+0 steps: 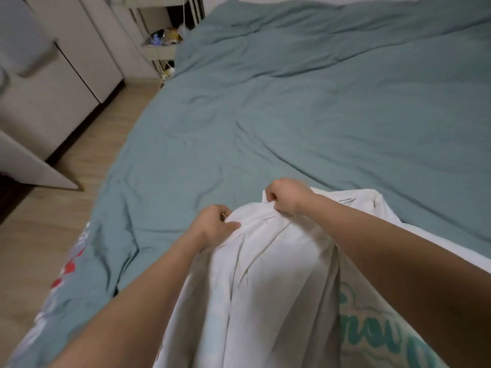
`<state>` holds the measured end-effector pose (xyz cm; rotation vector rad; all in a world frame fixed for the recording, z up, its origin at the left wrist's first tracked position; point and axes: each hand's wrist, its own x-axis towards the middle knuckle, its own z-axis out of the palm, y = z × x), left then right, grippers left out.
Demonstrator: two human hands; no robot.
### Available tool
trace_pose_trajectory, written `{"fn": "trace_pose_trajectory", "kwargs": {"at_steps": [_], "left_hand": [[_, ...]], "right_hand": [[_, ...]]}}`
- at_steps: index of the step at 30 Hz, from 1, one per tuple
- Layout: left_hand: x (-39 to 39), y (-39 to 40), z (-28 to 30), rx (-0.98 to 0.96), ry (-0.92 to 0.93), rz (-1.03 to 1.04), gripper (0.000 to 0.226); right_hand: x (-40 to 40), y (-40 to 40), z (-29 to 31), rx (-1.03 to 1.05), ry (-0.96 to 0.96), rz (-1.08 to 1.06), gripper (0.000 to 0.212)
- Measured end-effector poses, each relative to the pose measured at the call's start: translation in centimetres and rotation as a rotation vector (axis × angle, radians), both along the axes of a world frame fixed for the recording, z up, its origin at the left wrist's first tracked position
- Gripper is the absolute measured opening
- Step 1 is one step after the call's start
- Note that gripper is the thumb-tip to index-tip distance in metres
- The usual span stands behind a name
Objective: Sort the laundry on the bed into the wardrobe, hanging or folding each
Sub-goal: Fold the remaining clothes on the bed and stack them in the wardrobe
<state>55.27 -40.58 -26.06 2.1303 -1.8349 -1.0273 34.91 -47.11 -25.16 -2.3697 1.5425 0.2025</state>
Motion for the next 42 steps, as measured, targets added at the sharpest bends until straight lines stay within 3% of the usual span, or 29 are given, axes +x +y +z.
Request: {"fn": "trace_pose_trajectory", "kwargs": {"at_steps": [3,5,10,13,15,18,20,22,24,25,27,30,32,35,38,40,41,42], "left_hand": [[-0.1,0.1,0.2,-0.097,0.154,0.133,0.014],[-0.4,0.0,0.7,-0.011,0.286,0.188,0.012],[-1.2,-0.3,1.7,0.186,0.324,0.256,0.050],[-2.2,-0.2,3.3,0.122,0.508,0.366,0.024],[-3.0,0.0,4.1,-0.052,0.621,0.384,0.001],[-5.1,1.4,5.2,-0.456,0.689,0.244,0.021],[-7.2,2.8,5.6,-0.503,0.671,0.080,0.015],[-9.3,4.3,5.5,-0.368,0.594,-0.161,0.020],[-10.9,5.0,4.8,-0.063,0.529,-0.383,0.029],[-11.4,5.0,4.4,0.024,0.510,-0.442,0.024],[-11.7,4.2,3.8,-0.074,0.434,-0.404,0.012],[-10.6,1.7,2.3,-0.320,0.248,-0.056,0.014],[-9.1,0.3,1.4,-0.366,0.125,0.034,0.015],[-7.6,-1.1,0.1,-0.201,0.042,-0.002,0.045],[-7.7,-0.6,-0.9,-0.092,0.071,-0.159,0.076],[-8.3,0.4,-1.5,-0.016,0.058,-0.278,0.099],[-8.3,1.0,-1.6,-0.016,0.087,-0.284,0.101],[-8.3,1.6,-1.8,-0.063,0.141,-0.234,0.092]], "right_hand": [[0.4,-0.5,-0.3,0.015,0.042,-0.037,0.043],[0.3,-0.7,-0.1,0.026,0.047,-0.057,0.045],[-0.3,-0.7,0.5,0.024,-0.012,-0.164,0.023],[-0.9,-0.6,1.4,0.022,-0.380,-0.253,0.020],[-1.2,-0.5,2.4,0.073,-0.655,-0.345,0.024],[-1.7,-0.8,4.0,0.255,-1.008,-0.613,0.034],[-2.7,-1.0,4.8,0.437,-1.164,-0.811,0.028],[-3.8,-1.1,5.1,0.469,-1.147,-0.862,0.023],[-4.7,-0.7,4.9,0.432,-1.037,-0.864,0.023],[-5.1,-0.7,4.5,0.431,-0.970,-0.881,0.027],[-5.9,-0.5,3.5,0.418,-0.837,-0.909,0.038],[-6.6,-0.2,2.0,0.264,-0.592,-0.901,0.026],[-6.4,0.2,1.3,0.313,-0.619,-0.946,0.036],[-5.4,0.2,0.2,0.417,-0.715,-0.973,0.038],[-4.5,-0.2,-0.8,0.317,-0.522,-0.819,0.037],[-3.9,-0.8,-1.3,0.186,-0.547,-0.768,0.023],[-3.8,-1.1,-1.3,0.109,-0.592,-0.780,0.017],[-3.8,-1.4,-1.5,0.030,-0.609,-0.795,0.025]]}}
